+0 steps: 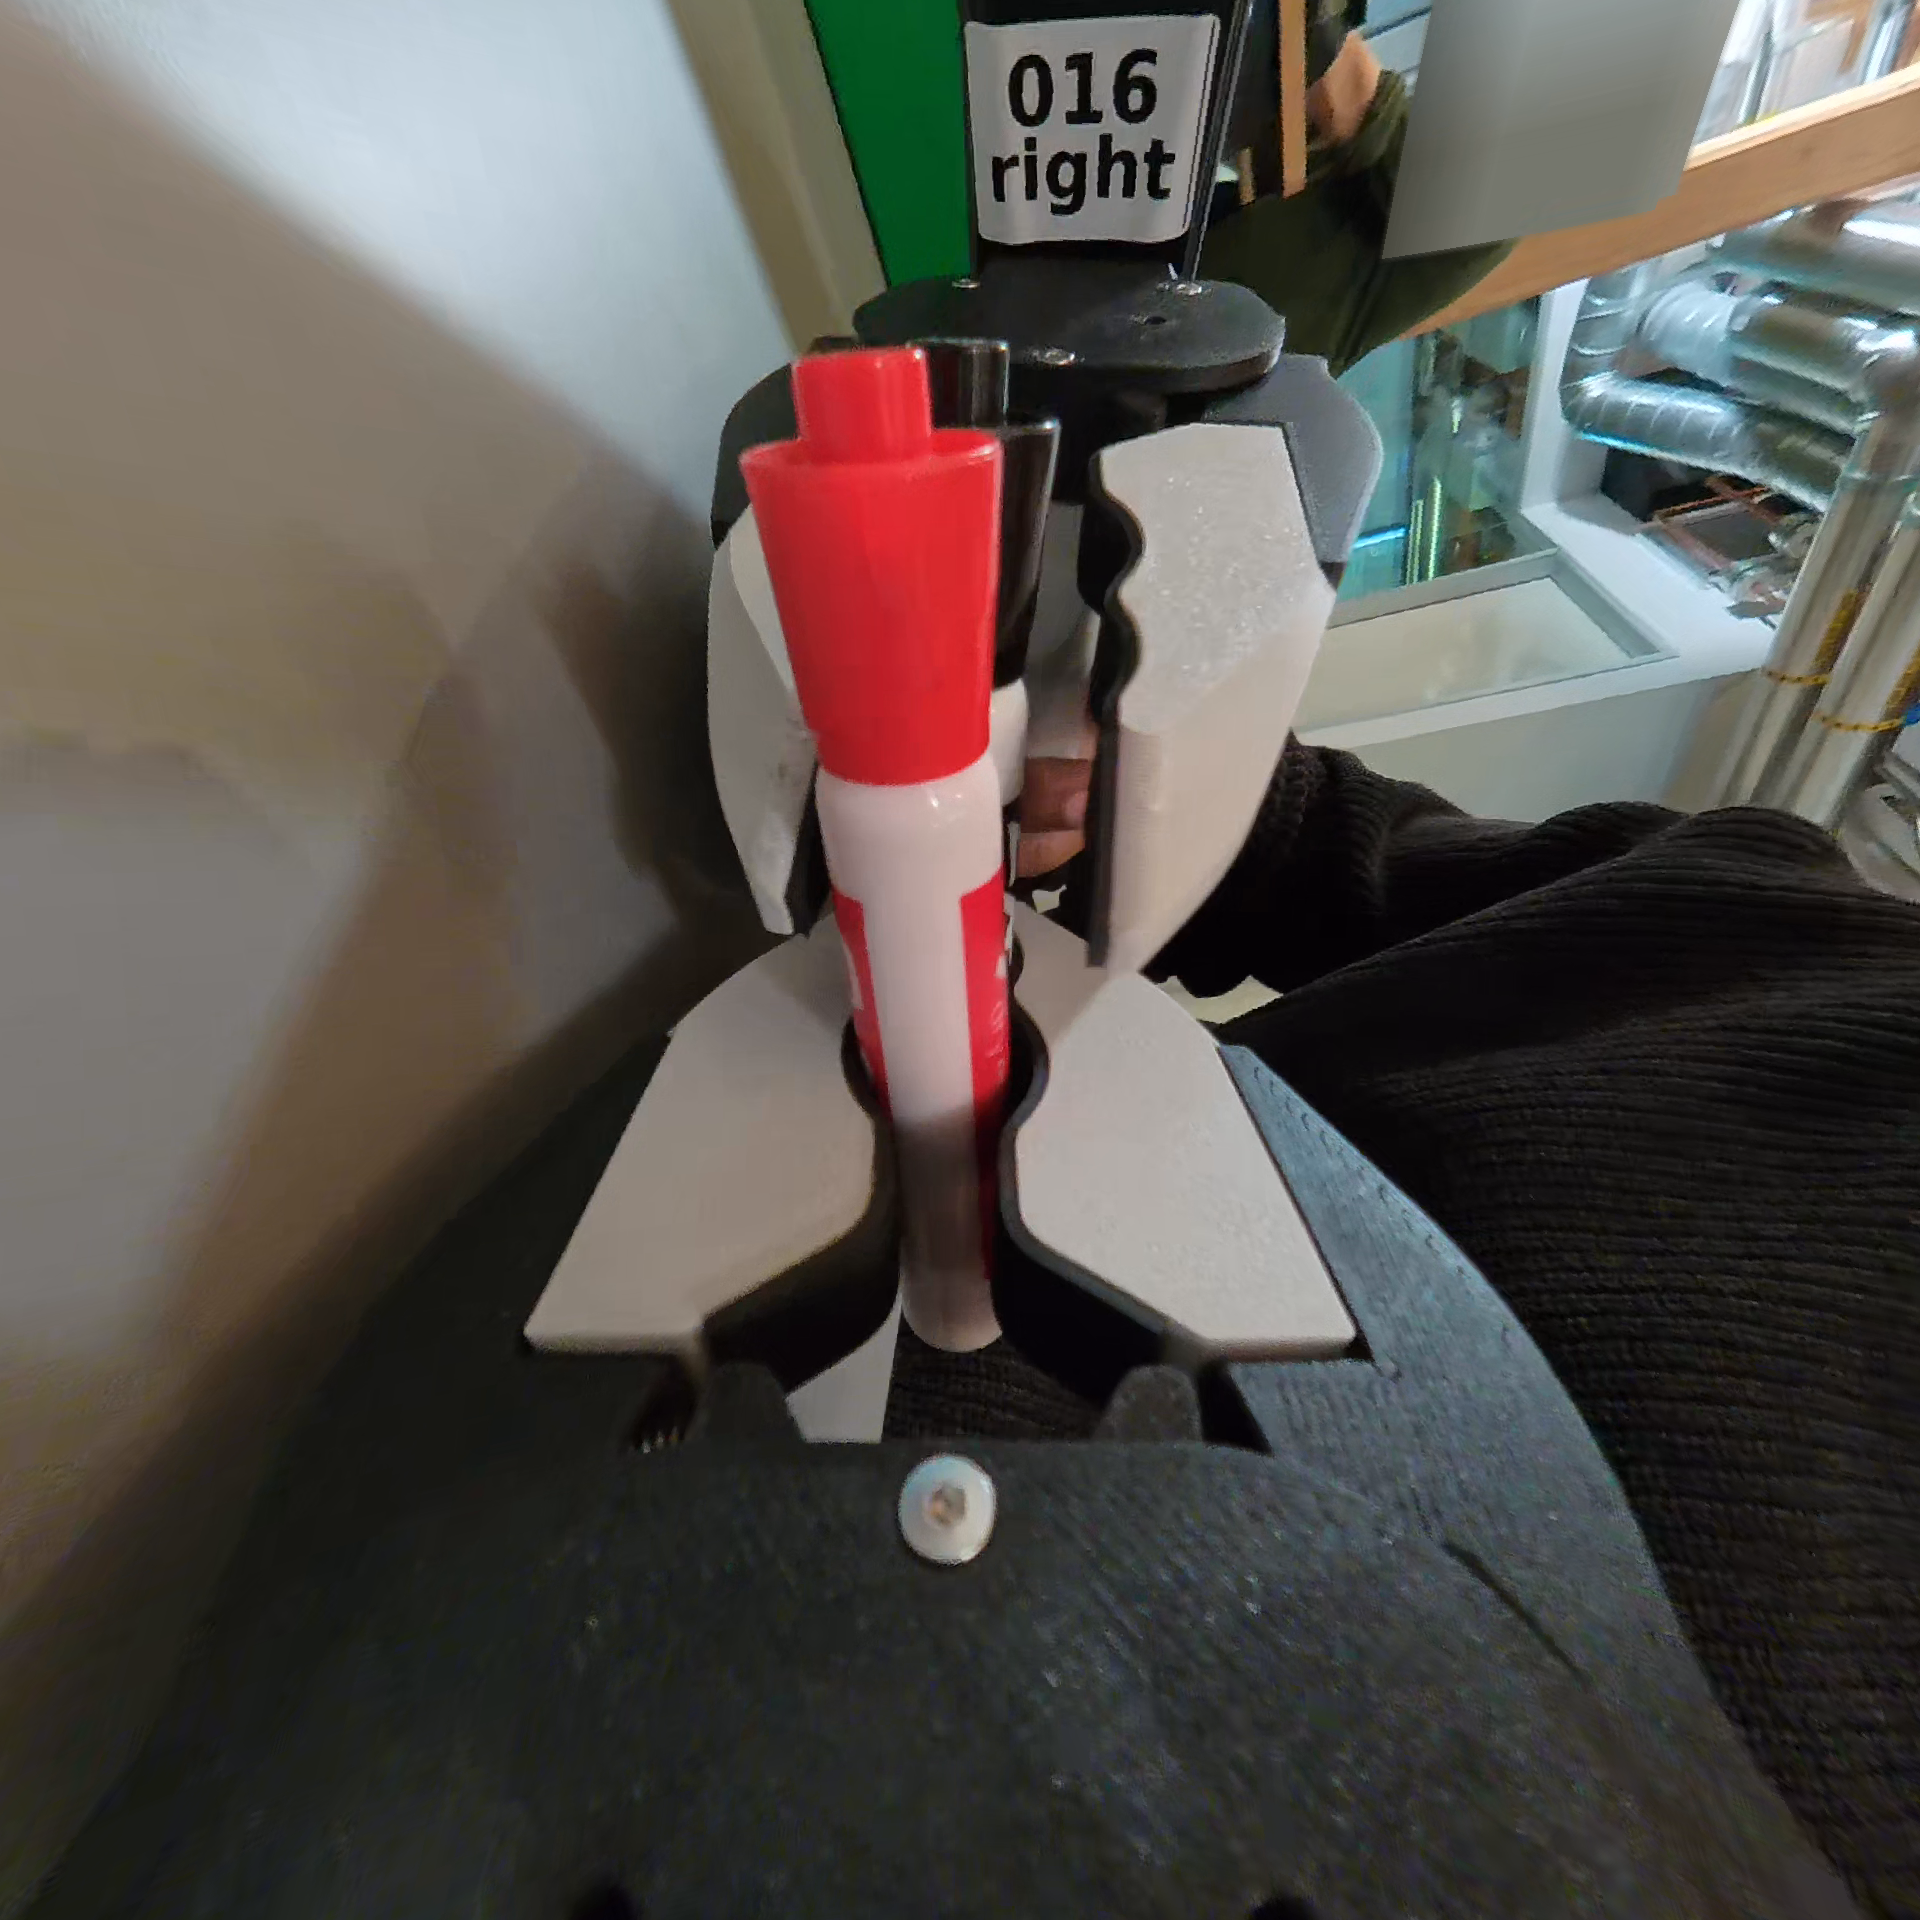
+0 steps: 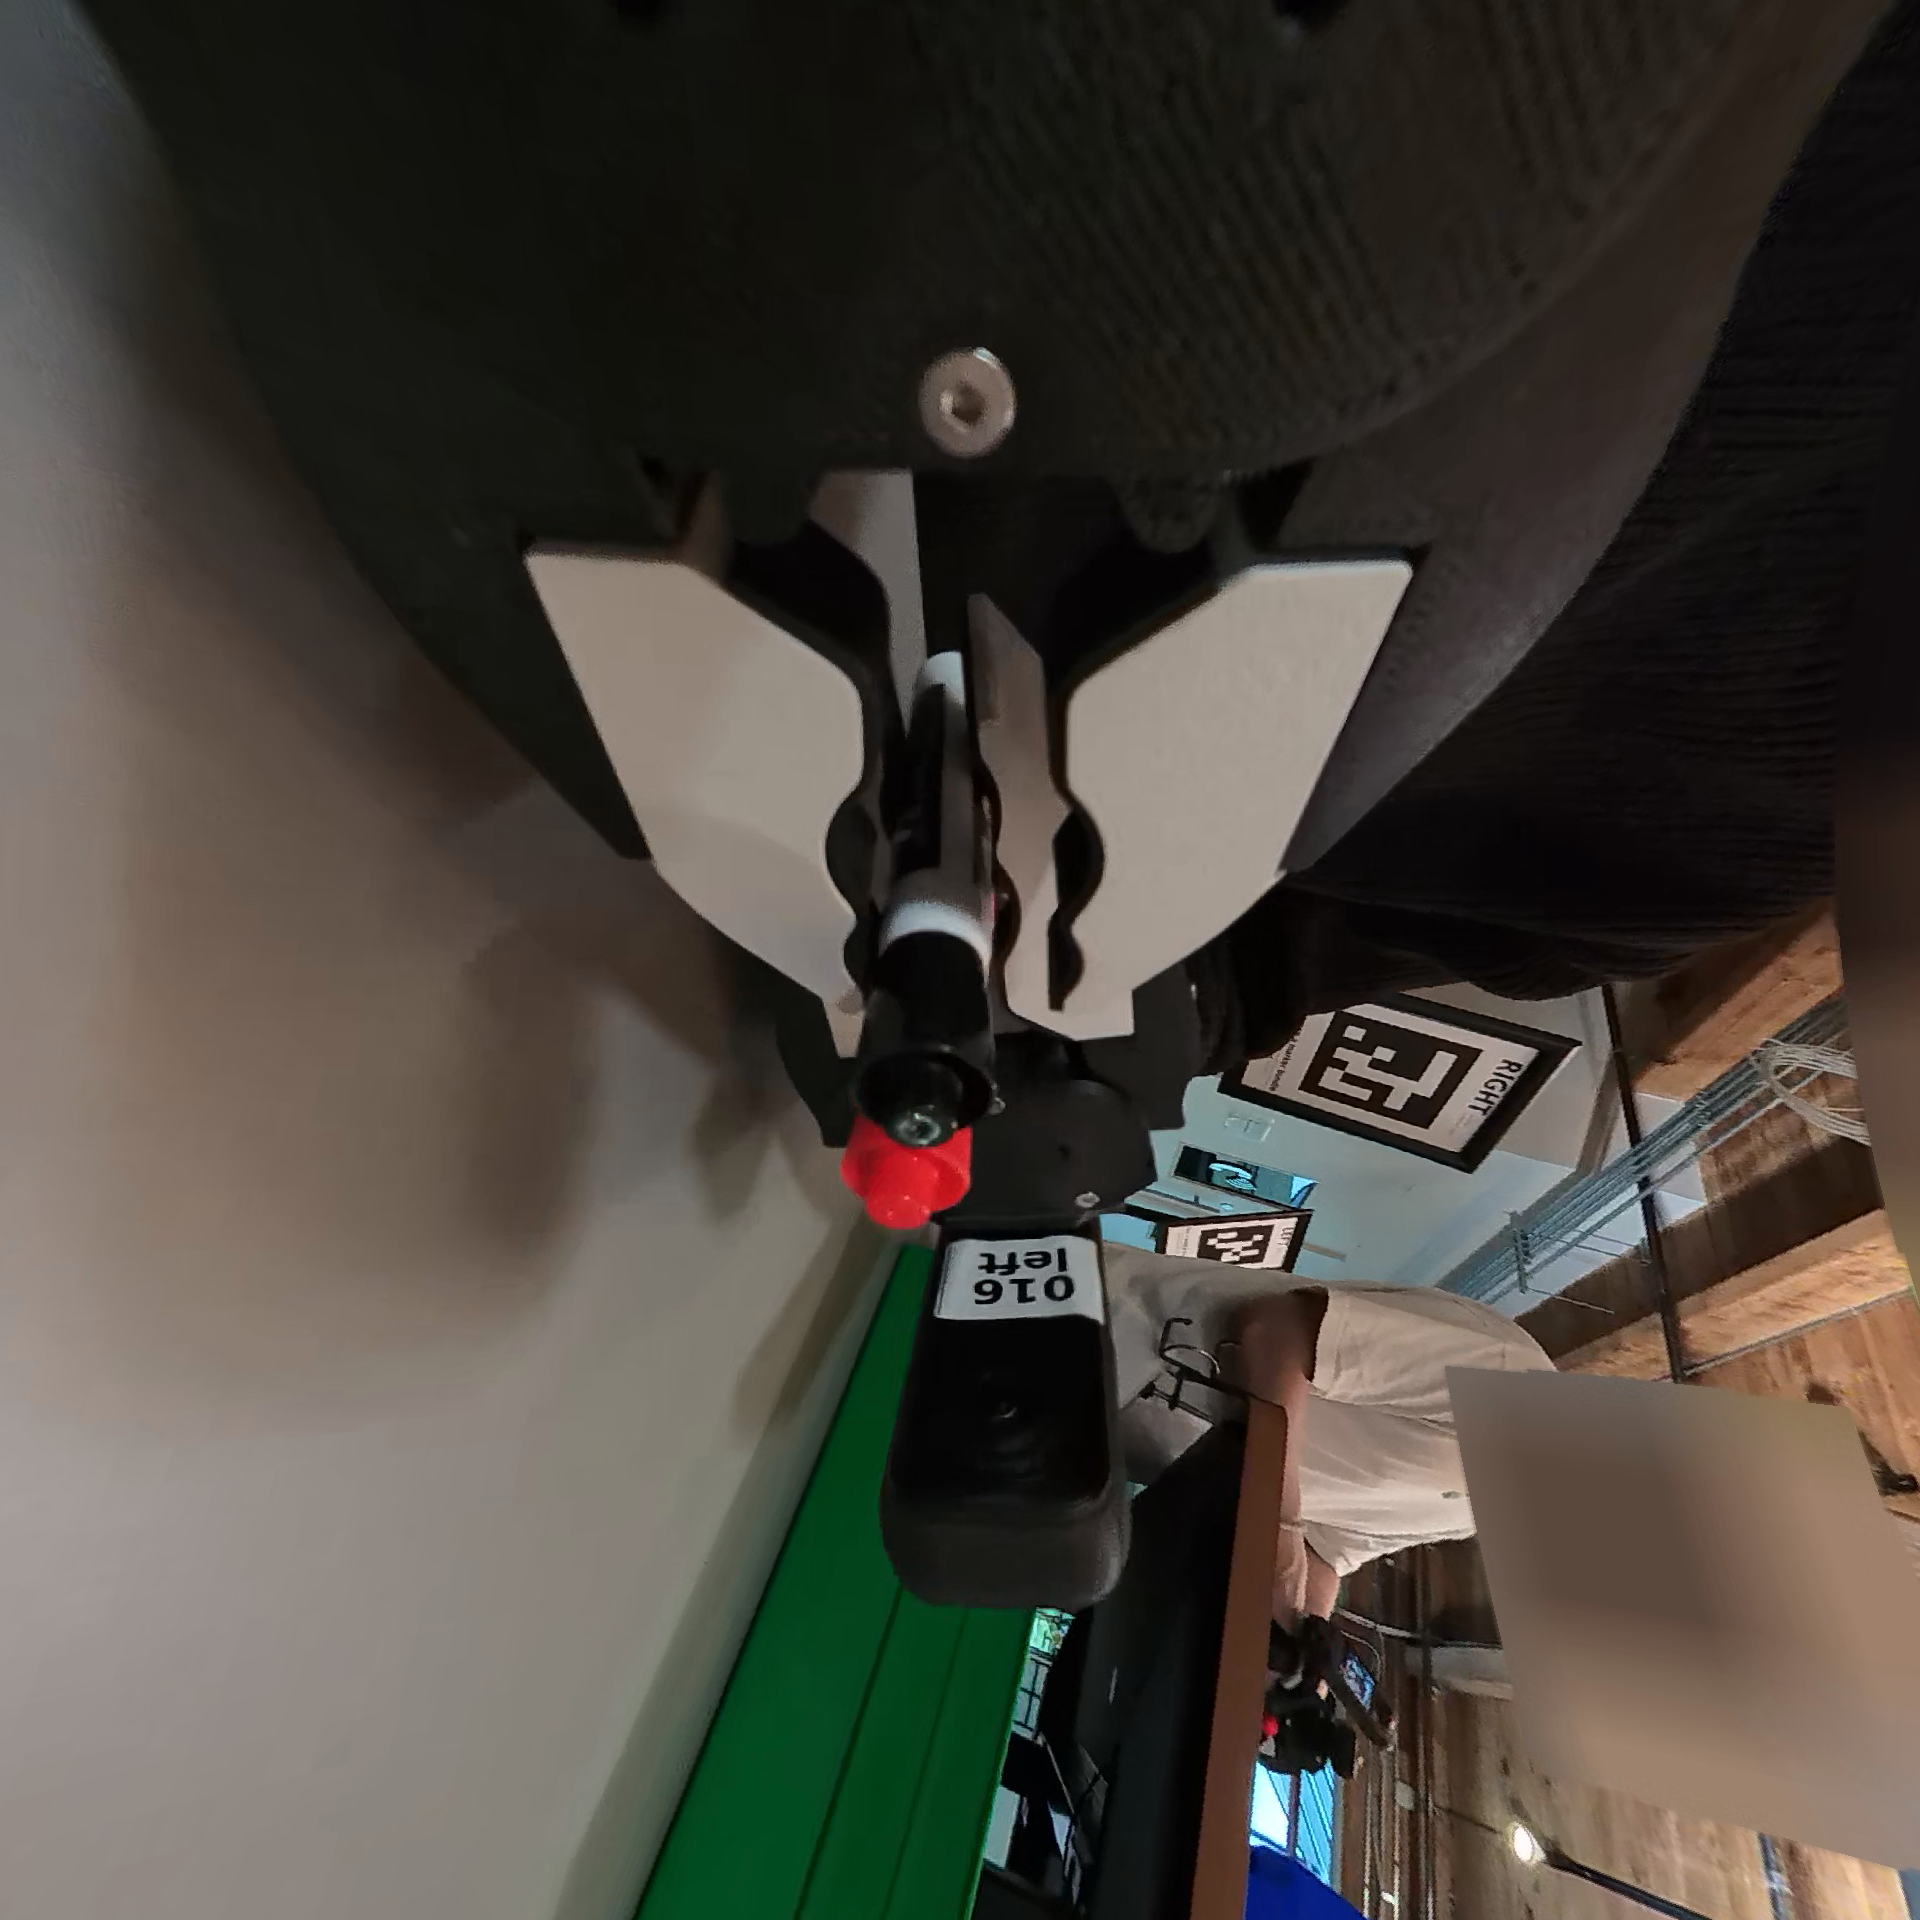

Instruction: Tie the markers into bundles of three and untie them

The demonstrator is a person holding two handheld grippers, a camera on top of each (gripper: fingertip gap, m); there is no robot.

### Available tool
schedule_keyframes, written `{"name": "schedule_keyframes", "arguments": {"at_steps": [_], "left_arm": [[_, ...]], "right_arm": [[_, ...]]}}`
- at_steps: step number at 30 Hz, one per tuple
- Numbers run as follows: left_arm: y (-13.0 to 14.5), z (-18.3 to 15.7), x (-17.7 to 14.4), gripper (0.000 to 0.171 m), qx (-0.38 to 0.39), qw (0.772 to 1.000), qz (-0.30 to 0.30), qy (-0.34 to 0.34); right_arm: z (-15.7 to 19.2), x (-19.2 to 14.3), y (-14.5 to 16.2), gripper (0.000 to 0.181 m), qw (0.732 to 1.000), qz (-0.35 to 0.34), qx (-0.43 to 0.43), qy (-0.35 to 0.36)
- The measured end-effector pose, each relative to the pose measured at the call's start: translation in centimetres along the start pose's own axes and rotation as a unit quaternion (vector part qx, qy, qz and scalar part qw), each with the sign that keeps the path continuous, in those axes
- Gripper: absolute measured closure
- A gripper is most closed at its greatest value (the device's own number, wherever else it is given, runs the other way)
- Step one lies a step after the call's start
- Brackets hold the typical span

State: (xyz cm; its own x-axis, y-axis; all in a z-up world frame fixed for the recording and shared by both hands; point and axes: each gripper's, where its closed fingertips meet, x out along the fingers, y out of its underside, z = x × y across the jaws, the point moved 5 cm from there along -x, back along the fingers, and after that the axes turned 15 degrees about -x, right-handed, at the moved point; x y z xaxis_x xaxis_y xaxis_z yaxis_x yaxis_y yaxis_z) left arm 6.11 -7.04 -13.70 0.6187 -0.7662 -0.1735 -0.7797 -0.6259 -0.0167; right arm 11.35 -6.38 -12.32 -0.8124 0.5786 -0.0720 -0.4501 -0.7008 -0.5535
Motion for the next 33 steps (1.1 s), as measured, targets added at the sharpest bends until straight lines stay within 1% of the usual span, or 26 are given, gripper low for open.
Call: {"name": "schedule_keyframes", "arguments": {"at_steps": [3,11,19,22,27,33], "left_arm": [[0.0,-0.1,-0.1,0.157,-0.001,1.000,-0.002,0.001],[0.0,0.2,-0.3,0.157,0.023,0.999,-0.003,-0.036],[-0.2,-0.2,-0.5,0.157,0.018,1.000,-0.008,-0.018],[-0.3,-0.3,-0.7,0.157,0.010,1.000,-0.013,-0.006],[-0.6,-0.5,-0.9,0.157,0.011,1.000,-0.022,0.005],[-1.1,-0.6,-1.3,0.157,0.000,0.999,-0.039,0.021]], "right_arm": [[-0.2,-0.1,0.0,0.156,1.000,-0.002,0.003,0.004],[-0.3,-0.1,0.1,0.162,1.000,-0.001,-0.003,0.012],[-0.2,-0.3,-0.2,0.162,1.000,-0.002,-0.011,0.005],[-0.1,-0.5,-0.4,0.160,1.000,-0.008,-0.010,0.001],[0.0,-0.9,-0.9,0.145,1.000,-0.025,-0.005,-0.004],[-0.2,-1.5,-1.3,0.145,1.000,-0.031,-0.007,0.001]]}}
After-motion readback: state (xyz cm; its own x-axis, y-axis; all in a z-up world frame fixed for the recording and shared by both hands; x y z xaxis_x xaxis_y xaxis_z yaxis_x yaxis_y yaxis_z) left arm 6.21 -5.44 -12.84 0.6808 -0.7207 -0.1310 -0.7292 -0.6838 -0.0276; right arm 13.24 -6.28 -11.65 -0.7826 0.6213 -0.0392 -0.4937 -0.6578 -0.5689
